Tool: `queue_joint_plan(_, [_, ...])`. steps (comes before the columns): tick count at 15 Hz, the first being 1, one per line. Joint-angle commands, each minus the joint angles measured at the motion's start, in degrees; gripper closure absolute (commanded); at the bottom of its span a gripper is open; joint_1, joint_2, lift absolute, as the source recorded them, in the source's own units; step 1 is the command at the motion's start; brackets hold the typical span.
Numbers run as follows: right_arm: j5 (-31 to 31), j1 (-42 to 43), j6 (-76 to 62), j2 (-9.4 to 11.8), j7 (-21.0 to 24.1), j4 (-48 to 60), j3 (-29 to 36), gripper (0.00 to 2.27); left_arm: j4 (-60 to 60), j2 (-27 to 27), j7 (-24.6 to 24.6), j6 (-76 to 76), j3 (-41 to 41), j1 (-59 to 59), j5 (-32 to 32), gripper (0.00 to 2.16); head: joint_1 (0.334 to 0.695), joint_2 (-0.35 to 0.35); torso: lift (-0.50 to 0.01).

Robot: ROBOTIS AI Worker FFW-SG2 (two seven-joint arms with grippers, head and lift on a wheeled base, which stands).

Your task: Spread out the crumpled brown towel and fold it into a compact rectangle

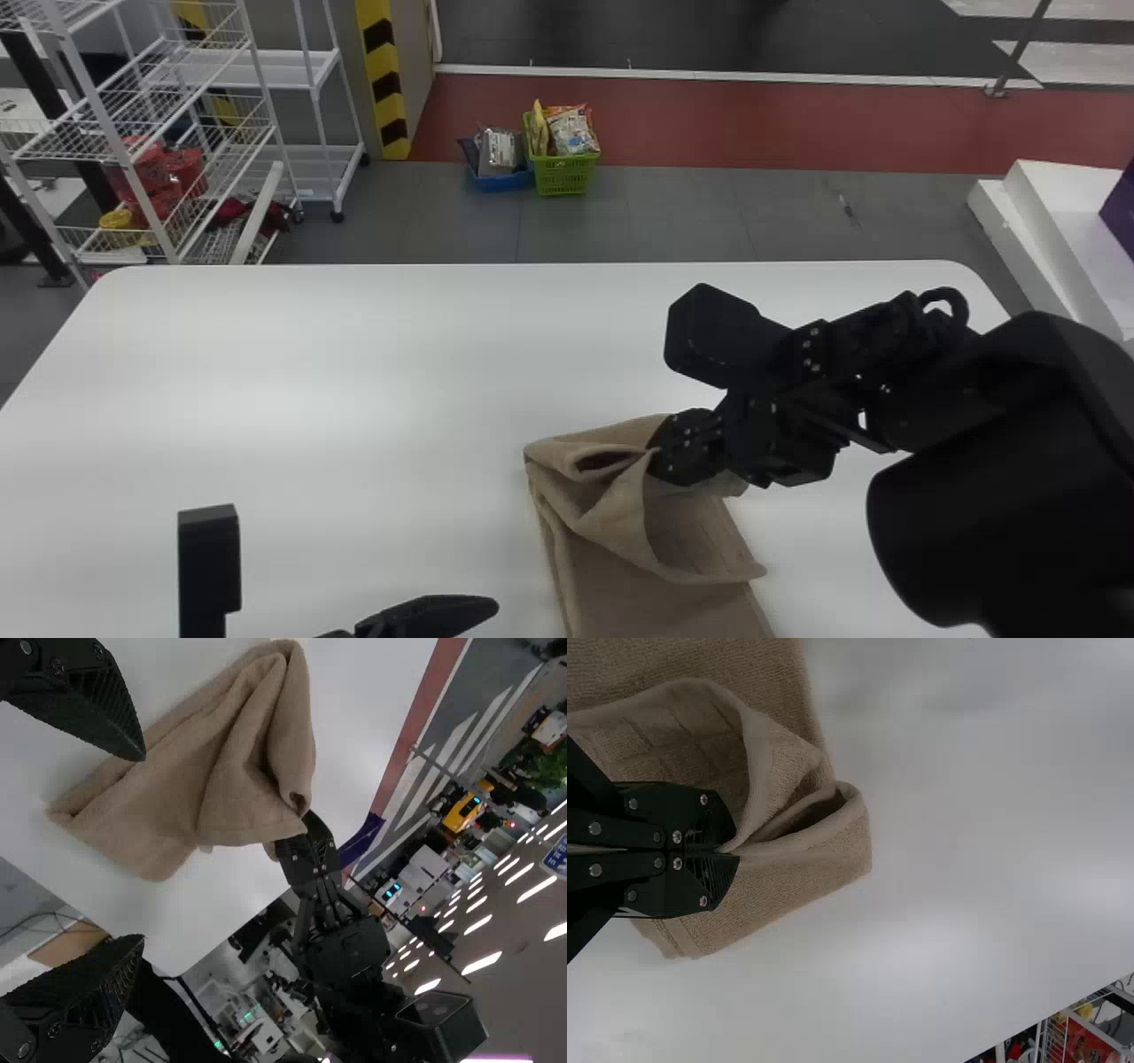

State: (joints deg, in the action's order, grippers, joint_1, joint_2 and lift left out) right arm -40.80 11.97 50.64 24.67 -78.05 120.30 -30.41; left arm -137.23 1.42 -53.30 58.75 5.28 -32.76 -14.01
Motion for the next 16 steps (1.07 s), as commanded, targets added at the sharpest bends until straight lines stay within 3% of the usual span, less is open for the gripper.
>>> queue_joint_plan(1, [-0.51,0.60,0.12,-2.35,-0.28,-1.65,-0.09,1.39,3.11,0.16,0.22,-1.66,-2.29,1.65,0.30,0.10,0.695,-0.047,-0.127])
queue_joint_plan(4, [-1.12,1.12,0.12,-3.75,-0.28,-2.61,-0.62,1.39,6.27,0.42,0.22,-1.83,-4.49,2.97,0.30,0.10,0.695,-0.056,-0.127])
queue_joint_plan(16, [-2.27,0.25,0.65,-5.34,-0.28,-2.61,-0.97,1.39,11.99,0.86,1.80,-3.77,-14.95,6.66,6.28,0.10,0.695,-0.133,-0.127])
